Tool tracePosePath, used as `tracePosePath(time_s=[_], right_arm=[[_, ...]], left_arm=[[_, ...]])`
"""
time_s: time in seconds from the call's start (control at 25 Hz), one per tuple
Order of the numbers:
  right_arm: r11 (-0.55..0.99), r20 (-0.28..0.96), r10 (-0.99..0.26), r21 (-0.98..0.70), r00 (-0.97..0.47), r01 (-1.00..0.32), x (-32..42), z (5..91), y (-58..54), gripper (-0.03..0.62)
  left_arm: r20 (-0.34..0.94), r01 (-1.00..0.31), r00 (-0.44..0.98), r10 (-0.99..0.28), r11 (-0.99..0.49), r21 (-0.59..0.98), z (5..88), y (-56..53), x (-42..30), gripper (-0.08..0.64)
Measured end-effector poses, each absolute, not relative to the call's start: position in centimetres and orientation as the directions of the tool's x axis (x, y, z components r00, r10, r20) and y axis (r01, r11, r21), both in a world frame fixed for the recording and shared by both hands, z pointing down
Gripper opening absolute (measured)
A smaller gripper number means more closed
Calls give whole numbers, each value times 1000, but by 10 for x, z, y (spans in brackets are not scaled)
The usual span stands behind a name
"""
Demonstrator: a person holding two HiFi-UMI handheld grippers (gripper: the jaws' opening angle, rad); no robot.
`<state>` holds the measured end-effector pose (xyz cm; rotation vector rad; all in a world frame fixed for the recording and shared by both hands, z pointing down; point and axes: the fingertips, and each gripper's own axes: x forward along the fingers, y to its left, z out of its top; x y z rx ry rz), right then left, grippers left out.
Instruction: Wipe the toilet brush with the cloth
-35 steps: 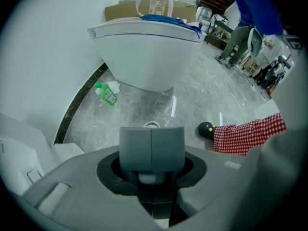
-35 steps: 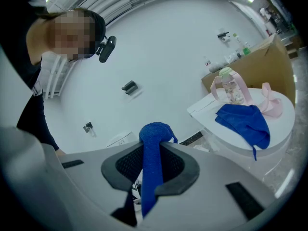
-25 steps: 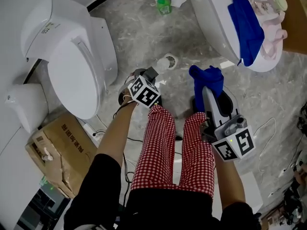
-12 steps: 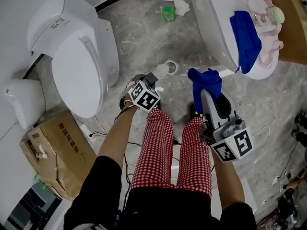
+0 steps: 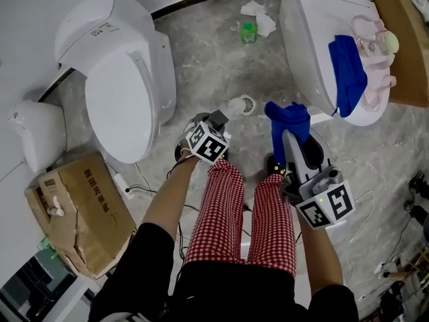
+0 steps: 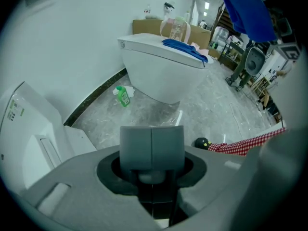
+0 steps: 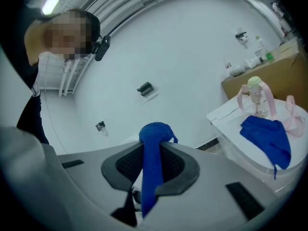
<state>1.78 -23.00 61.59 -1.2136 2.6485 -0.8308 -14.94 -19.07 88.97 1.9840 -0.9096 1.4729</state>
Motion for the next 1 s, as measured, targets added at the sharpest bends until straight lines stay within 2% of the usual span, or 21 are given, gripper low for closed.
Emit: tracePosePath(time_s=[1.0], right_arm=[[496, 121, -759, -530, -640, -688, 25, 595, -228, 64]], left_arm=[[921, -787, 237, -310, -617, -5, 836, -199, -145, 160]])
